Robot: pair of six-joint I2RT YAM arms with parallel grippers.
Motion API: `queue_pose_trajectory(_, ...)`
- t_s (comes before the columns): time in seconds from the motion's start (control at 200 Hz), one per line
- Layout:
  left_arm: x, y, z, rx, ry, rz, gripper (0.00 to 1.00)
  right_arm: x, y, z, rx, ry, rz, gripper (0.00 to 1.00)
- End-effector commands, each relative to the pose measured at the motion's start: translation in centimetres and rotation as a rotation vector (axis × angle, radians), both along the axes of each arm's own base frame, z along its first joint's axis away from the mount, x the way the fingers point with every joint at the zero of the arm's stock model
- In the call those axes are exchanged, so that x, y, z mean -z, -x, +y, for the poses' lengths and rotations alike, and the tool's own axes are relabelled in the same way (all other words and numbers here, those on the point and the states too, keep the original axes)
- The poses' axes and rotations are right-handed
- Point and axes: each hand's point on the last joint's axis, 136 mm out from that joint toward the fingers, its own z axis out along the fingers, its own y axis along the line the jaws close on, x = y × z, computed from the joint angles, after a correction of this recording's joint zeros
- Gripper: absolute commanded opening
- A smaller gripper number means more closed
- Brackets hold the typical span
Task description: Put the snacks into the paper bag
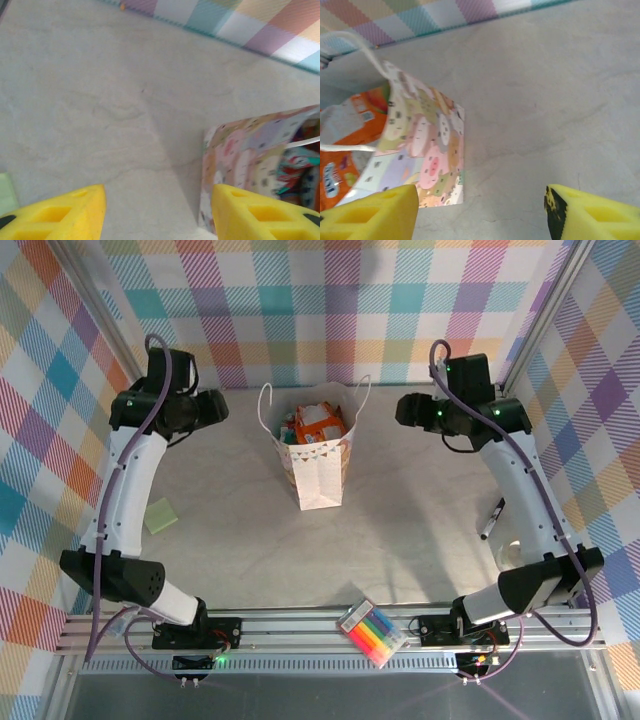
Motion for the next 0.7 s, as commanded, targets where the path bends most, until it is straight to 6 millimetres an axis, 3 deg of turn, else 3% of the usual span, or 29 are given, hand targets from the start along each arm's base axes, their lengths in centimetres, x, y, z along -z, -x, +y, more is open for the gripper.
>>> queue_pose_trajectory(0.0, 1.5, -0.5, 1.1, -0.044, 0.033, -0.025, 0.58, 0.9, -0.3, -1.0, 0.018, -0.056, -0.002, 0.72)
queue_pose_trajectory(0.145, 4.8, -0.4, 3.5, -0.122, -0.004, -0.034, 0.57, 4.3, -0.6, -2.0, 0.033, -0.062, 0.027, 0.78)
queue_pose_trajectory(0.365, 11.0, -1.5, 5.4, -0.135, -0.118, -0.086, 0.58, 9.4, -2.0, -3.1, 0.03, -0.04, -0.005, 0.85)
queue_pose_trajectory(0.495, 13.5, -1.8, 7.0, -0.185, -0.197, -0.181, 0.7, 12.8, -2.6, -4.2, 0.05, -0.027, -0.001, 0.88)
queue_pose_trajectory(0.695, 18.2, -2.1, 8.1, -0.191, -0.29, -0.096, 0.75, 16.8, -3.5, -6.2, 0.074, 0.04, -0.072, 0.94)
